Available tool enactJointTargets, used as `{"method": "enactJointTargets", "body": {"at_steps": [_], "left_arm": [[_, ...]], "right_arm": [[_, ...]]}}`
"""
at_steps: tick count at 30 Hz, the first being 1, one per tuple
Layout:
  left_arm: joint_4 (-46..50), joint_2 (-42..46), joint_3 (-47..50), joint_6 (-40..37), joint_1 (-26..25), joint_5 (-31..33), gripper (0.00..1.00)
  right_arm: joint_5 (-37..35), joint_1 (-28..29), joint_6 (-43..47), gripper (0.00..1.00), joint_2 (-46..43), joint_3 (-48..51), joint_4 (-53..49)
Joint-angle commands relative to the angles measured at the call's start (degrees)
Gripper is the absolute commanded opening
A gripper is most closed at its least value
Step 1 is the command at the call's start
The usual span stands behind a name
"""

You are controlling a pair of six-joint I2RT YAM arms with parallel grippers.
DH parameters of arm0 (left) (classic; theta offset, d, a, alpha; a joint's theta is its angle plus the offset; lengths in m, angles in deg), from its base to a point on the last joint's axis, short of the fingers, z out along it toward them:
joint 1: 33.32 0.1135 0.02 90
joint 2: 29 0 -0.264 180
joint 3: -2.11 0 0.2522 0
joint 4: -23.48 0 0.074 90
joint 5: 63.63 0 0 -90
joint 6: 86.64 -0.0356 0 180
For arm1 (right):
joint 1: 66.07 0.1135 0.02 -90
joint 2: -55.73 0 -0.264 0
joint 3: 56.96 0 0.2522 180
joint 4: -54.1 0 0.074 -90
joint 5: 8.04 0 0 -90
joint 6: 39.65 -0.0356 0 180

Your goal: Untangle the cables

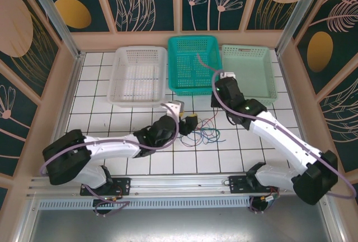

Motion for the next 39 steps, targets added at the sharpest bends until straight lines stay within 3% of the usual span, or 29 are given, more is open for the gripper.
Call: {"method": "enactJointTargets", "body": {"at_steps": [1,5,12,17,21,25,33,39], "left_arm": [[2.68,-4.57,-2.88,-3.28,-0.37,-8.91,0.59],[0.97,-5.41,-2.81,-4.44,-0.3,-9.83,0.58],[9.04,-8.87,-9.89,-10.35,-0.78,-14.2,0.53],[8.83,-10.19,-10.15,-9.75,-0.96,-14.9,0.52],[8.43,-10.66,-9.95,-9.57,-0.98,-15.37,0.49],[7.04,-9.92,-8.79,-9.5,-0.98,-14.52,0.48],[5.78,-8.47,-7.06,-10.12,-1.0,-13.46,0.48],[2.37,-5.2,-2.88,-8.91,-0.96,-8.2,0.51]], "right_arm": [[-9.29,1.31,5.86,0.0,1.8,-3.95,-7.31],[-14.65,2.98,8.79,0.0,4.37,-6.21,-10.0],[-17.82,4.43,12.19,0.0,7.6,-9.97,-11.47],[-27.71,7.52,18.38,0.0,11.34,-13.47,-15.75],[-31.52,8.81,22.02,0.0,14.21,-16.01,-18.89],[-32.04,10.82,27.5,0.0,15.81,-12.85,-16.3],[-29.43,11.42,26.9,0.0,13.41,-12.8,-13.98],[-21.59,6.68,26.3,0.0,5.66,-12.22,-7.41]]}}
